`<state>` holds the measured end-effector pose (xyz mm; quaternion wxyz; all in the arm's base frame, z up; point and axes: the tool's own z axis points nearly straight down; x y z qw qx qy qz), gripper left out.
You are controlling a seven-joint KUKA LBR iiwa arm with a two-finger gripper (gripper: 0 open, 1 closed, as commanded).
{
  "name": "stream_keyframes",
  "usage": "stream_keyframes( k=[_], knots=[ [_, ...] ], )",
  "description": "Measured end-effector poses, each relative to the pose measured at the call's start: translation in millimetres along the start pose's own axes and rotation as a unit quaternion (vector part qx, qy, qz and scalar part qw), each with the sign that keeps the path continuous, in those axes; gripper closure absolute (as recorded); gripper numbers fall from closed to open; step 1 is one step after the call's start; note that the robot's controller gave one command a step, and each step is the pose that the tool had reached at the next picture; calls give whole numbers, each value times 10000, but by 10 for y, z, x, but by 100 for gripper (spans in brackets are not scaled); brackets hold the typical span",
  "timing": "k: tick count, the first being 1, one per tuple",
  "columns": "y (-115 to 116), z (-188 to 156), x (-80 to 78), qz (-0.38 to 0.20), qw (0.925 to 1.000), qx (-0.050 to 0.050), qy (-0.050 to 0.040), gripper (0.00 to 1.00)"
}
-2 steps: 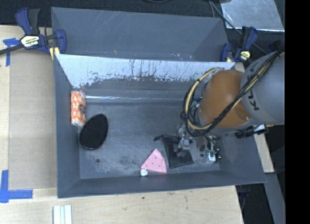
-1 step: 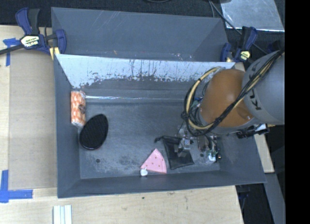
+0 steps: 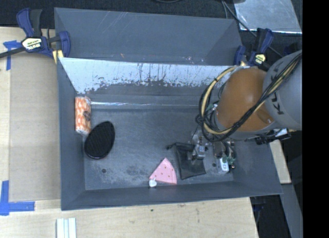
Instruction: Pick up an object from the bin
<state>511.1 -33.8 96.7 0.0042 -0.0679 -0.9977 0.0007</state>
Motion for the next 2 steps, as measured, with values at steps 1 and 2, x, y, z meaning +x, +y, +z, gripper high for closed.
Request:
stream_keyframes(
  k=[1, 2],
  knots=[
    [-2, -246, -10, 0, 10000, 0, -19, 100],
    [-3, -452, -21, 1, 10000, -3, -49, 100]
  ],
)
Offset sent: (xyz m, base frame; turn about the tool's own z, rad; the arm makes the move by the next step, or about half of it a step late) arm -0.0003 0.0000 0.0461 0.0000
